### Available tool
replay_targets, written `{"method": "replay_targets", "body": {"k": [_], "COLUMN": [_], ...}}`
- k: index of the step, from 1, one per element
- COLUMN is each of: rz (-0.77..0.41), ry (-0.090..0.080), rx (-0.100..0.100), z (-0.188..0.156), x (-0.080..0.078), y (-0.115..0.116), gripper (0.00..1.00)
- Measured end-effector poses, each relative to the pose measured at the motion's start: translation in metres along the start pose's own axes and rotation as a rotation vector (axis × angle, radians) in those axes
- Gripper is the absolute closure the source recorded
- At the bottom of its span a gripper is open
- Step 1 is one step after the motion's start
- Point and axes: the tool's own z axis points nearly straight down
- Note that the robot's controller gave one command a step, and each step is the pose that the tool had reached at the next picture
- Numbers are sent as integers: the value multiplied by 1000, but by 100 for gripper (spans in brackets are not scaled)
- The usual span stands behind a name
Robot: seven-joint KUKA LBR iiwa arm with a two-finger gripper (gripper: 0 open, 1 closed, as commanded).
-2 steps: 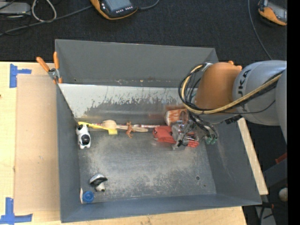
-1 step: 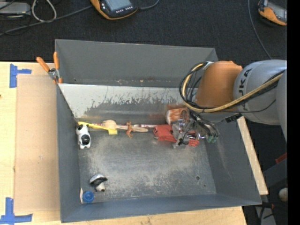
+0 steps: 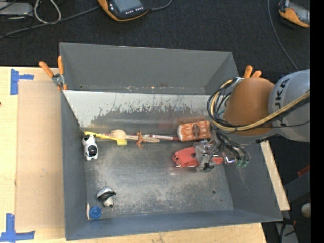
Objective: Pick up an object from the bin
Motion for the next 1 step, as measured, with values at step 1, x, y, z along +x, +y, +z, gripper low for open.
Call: {"method": "replay_targets", "body": {"k": [1], "rz": [-64], "ry": [-7], "rx": [1], "z": [-31], "x": [-40], "y": [-29], "gripper": [100]}}
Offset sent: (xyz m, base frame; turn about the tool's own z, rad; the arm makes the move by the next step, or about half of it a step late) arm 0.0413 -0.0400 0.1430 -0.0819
